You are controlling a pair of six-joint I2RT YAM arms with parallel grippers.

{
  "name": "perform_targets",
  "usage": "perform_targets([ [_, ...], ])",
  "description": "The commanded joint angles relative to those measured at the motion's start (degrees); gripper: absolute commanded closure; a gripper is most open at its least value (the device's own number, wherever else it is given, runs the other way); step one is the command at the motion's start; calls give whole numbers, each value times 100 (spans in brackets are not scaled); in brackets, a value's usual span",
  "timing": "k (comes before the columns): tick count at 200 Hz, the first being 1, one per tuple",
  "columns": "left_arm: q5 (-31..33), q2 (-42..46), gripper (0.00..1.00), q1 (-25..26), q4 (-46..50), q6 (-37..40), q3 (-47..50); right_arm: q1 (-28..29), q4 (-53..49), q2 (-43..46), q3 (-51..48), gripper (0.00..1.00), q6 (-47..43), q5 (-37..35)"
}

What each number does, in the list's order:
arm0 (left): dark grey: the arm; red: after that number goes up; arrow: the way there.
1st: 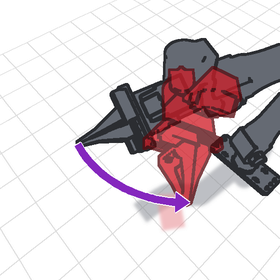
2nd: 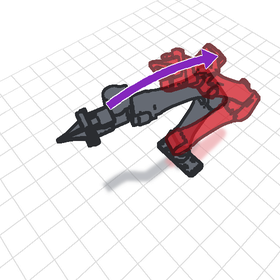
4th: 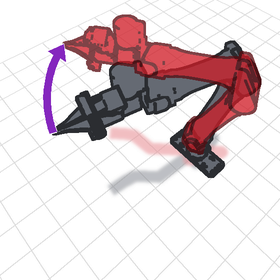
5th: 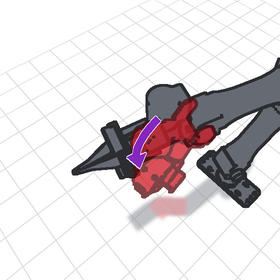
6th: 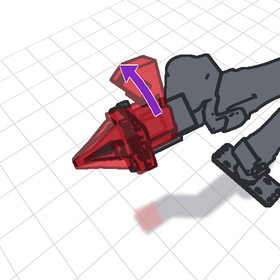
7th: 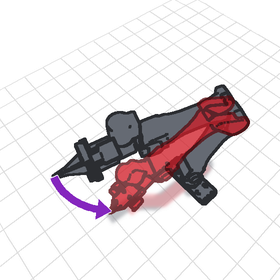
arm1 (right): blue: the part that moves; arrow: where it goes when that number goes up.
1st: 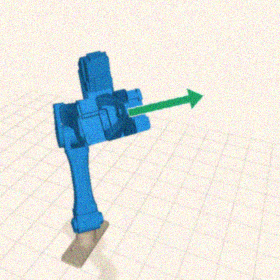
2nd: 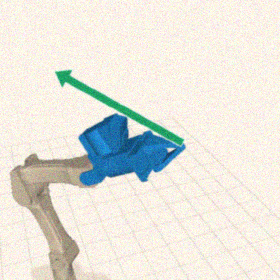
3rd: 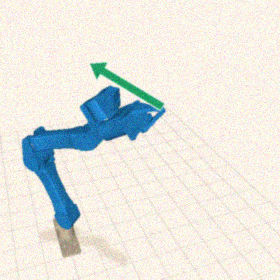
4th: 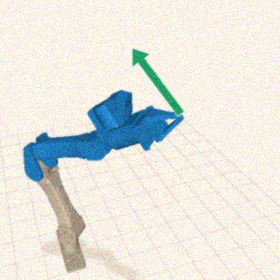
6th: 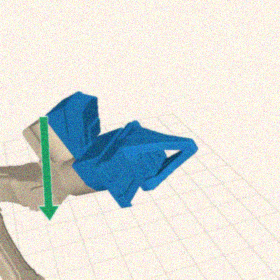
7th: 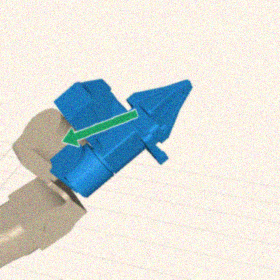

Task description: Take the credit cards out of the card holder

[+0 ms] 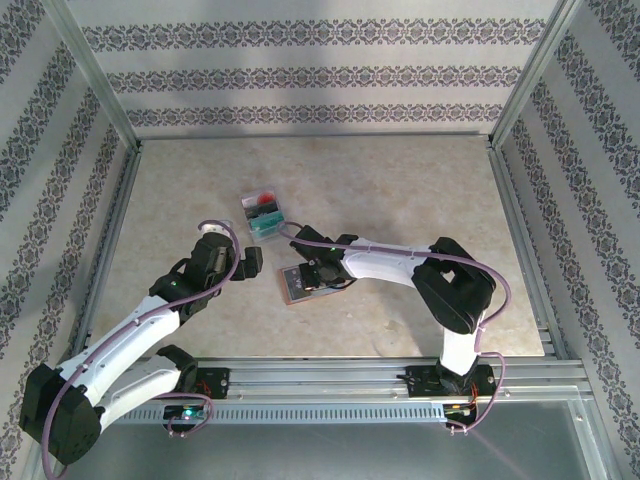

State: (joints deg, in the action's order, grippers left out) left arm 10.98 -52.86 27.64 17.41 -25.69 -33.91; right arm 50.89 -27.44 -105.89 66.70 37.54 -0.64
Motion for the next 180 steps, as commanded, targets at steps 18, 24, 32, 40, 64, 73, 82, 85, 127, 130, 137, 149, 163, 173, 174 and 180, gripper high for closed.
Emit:
perform_targets([
  [18,52,116,1,-44,138,133,-182,30,-686,103,211,65,-262,-787],
  [24,63,127,1,-39,155,134,-184,30,-721,118,212,64,-277,-856],
  [32,71,129,1,-36,174,134,-184,35,-758,144,221,64,-284,-929],
  [40,79,133,1,-47,192,133,-183,34,-800,157,225,64,-306,-1003],
  [64,88,134,1,-38,249,150,-201,34,-898,199,230,64,-325,-1179],
  [73,88,135,1,-38,278,167,-220,22,-925,215,230,64,-324,-1238],
  [82,88,136,1,-39,310,179,-236,19,-951,222,230,64,-322,-1290],
  [85,89,133,1,-40,322,192,-236,13,-962,230,234,64,-321,-1307],
  [127,15,123,1,-39,377,195,-264,-35,-974,421,212,65,-300,-1454],
  [130,4,126,1,-35,371,188,-269,-44,-974,440,205,65,-300,-1462],
  [137,-23,111,1,-39,361,198,-269,-66,-957,467,204,65,-308,-1464],
  [149,-73,80,1,-8,334,265,-296,-108,-915,472,187,65,-326,-1456],
  [163,46,3,1,135,346,361,-342,-162,-869,434,173,65,-352,-1396],
  [173,208,-77,1,266,385,392,-386,-189,-855,403,164,65,-355,-1379],
  [174,227,-80,1,280,390,395,-392,-192,-853,403,162,65,-354,-1378],
  [180,302,-130,1,348,395,397,-402,-194,-838,389,147,65,-360,-1369],
])
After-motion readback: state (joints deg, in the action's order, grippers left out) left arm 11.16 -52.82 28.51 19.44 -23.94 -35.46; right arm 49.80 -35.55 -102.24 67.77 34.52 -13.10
